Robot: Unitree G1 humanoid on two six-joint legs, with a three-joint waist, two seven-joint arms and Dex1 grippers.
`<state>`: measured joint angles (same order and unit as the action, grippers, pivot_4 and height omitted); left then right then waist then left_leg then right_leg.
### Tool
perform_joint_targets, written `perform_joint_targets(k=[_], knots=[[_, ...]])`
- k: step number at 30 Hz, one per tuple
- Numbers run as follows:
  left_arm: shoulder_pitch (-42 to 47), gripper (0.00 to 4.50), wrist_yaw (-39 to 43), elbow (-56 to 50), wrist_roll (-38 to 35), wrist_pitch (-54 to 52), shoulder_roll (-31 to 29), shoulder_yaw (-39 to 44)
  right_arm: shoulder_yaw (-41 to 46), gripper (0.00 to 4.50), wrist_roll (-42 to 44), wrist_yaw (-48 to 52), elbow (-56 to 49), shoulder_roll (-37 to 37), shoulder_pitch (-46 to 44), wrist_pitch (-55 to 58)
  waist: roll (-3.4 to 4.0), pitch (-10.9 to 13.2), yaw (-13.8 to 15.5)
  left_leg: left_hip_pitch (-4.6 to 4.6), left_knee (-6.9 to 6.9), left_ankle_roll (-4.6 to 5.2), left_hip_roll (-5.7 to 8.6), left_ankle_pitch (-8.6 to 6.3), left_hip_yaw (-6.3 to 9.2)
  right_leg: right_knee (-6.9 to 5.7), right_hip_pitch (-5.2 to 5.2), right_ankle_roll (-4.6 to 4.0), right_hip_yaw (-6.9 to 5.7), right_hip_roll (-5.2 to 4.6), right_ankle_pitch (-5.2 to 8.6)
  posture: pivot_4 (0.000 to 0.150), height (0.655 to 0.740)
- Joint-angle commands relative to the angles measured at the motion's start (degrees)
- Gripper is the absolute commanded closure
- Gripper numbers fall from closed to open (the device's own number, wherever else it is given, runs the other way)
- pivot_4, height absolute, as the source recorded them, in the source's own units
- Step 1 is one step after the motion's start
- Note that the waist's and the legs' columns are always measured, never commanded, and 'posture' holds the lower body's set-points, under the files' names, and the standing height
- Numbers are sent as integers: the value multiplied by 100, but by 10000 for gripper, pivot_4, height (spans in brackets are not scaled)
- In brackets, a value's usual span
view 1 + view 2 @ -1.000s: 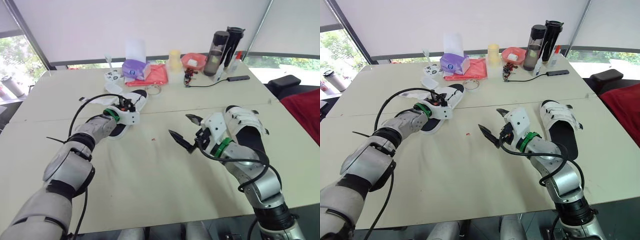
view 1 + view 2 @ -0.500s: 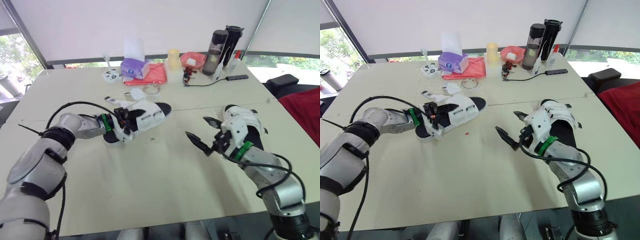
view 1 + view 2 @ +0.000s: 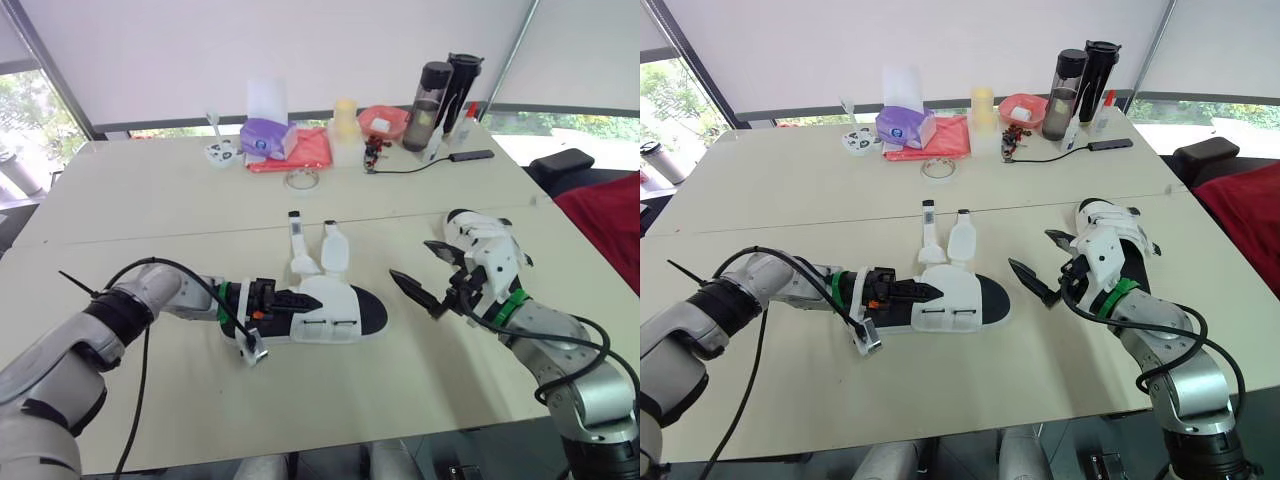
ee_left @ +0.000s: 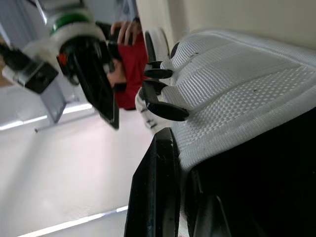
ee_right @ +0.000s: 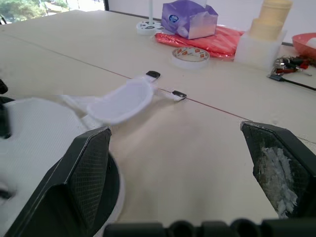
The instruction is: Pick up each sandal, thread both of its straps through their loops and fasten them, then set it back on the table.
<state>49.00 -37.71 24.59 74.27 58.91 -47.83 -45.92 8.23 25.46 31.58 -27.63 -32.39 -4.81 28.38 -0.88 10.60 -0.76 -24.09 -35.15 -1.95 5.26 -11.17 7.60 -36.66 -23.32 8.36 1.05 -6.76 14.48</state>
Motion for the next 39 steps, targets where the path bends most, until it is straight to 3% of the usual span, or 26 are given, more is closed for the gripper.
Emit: perform_joint_targets(k=[1, 13, 16, 23, 24, 28, 30, 31, 33, 36, 39], knots=[[-200, 44873, 272, -87, -278, -124, -61, 317, 122, 0, 96, -87, -310, 55, 16, -15, 0, 0, -11, 4, 0, 0, 0, 0, -3, -4, 0, 0, 3, 0, 0, 1500, 7400], [-434, 44873, 787, 15, -470, -184, 136, 504, -25, 0, 69, -168, -250, 117, -80, -14, 1, -1, 3, 44, -3, 0, -6, 0, -4, -34, 26, 1, 9, -1, 3, 1500, 7400], [-462, 35657, 804, 40, -466, -157, 110, 549, -57, 0, 68, -178, -235, 134, -91, -9, 1, -1, 0, 46, -1, 0, -6, 0, -5, -34, 26, -1, 12, -1, 3, 1500, 7400], [-535, 2290, 1022, 221, -713, -112, 27, 750, -120, 0, 311, 40, -282, 86, -50, 145, 0, -1, 20, 48, -2, 0, -8, 0, -3, -33, 31, -1, 12, -3, 3, 1500, 7400], [-589, 482, 1053, 208, -798, -96, -21, 815, -109, 0, 403, 128, -300, 55, -28, 211, 0, -1, 15, 53, -2, 0, -8, 0, -3, -33, 37, 0, 12, -3, 3, 1500, 7400], [-859, 482, 1313, 275, -1313, 0, -268, 1117, -127, 0, 622, 562, -309, -217, 78, 404, 0, -1, -16, 63, 0, -1, -13, 0, -2, -33, 44, 4, 12, -3, 7, 1500, 7400], [-1032, 482, 1561, 377, -1806, 96, -360, 1321, -158, 0, 649, 725, -244, -333, 66, 448, 1, -1, -17, 63, 3, 0, -16, 0, 0, -33, 41, -2, 12, -3, 5, 1500, 7400], [-1196, 482, 1831, 449, -2385, 167, -411, 1453, -184, 0, 639, 798, -184, -362, 40, 420, 1, -2, -18, 63, 4, 0, -17, 0, 1, -33, 39, -3, 12, -3, 5, 1500, 7400], [-1698, 482, 2651, 310, -4020, 195, -658, 1589, -252, 0, 603, 968, -15, -389, -49, 365, 2, -2, -22, 63, 4, 0, -17, 0, 1, -33, 39, -4, 12, -4, 5, 1500, 7400], [-2584, 482, 4164, -654, -6818, -760, -971, 1788, -372, 0, 525, 1181, 246, -371, -221, 268, 4, -1, -37, 62, 9, 0, -20, -1, 4, -31, 29, -10, 24, -13, 7, 1500, 7400], [-3143, 482, 4999, -1448, -8218, -1801, -1014, 2235, -492, 0, 466, 1406, 440, -401, -352, 192, 4, 1, 52, 55, 3, 0, -16, -2, 16, -30, 30, -16, 20, -16, 9, 1500, 7400]])
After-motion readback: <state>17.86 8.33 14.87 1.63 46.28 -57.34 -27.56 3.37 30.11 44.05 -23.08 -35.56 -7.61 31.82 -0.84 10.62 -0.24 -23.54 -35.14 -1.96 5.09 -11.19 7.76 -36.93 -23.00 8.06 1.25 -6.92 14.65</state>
